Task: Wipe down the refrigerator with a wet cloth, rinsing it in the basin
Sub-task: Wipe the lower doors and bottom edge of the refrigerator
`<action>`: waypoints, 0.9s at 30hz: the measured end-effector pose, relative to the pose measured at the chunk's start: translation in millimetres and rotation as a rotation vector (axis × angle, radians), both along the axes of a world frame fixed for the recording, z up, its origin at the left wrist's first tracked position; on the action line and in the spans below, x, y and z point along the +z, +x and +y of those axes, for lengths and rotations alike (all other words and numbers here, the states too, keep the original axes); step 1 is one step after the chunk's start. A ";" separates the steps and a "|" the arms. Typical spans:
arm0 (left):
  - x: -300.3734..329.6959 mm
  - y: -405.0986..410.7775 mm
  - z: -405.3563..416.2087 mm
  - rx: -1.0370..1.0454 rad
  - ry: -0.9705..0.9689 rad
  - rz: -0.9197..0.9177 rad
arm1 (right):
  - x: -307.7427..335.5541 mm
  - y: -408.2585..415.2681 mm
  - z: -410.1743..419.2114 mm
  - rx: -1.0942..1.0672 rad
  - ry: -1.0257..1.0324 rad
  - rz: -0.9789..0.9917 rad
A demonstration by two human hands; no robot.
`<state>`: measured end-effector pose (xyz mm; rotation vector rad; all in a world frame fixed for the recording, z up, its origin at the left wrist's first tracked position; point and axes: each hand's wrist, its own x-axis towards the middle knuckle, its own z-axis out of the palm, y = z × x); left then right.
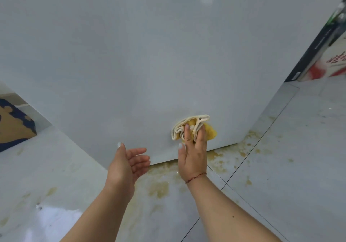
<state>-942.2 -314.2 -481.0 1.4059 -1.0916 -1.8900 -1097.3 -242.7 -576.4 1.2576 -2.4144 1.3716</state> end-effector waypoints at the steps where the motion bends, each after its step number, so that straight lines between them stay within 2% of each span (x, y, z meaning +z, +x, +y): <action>1: -1.2 -4.5 1.5 -0.020 0.007 0.001 | -0.6 -1.6 -0.3 -0.015 -0.043 -0.061; 9: -5.0 -43.0 9.9 -0.223 -0.012 0.014 | 15.3 -40.0 4.1 -0.326 -0.397 -0.705; 12: -7.0 -52.0 13.0 -0.300 -0.094 -0.030 | 4.0 -69.9 8.0 -0.413 -0.551 -0.900; 14: -7.7 -56.0 12.3 -0.339 -0.161 -0.071 | -6.6 -94.7 10.2 -0.491 -0.644 -1.097; 18: -1.6 -59.2 1.1 -0.436 -0.314 -0.115 | -28.5 -135.9 17.7 -0.548 -0.666 -1.403; 20: 4.9 -60.4 -4.1 -0.469 -0.365 -0.136 | -20.8 -143.8 20.7 -0.581 -0.635 -1.500; 27: 6.3 -63.8 -12.1 -0.568 -0.548 -0.330 | -30.7 -152.8 17.8 -0.660 -0.663 -1.619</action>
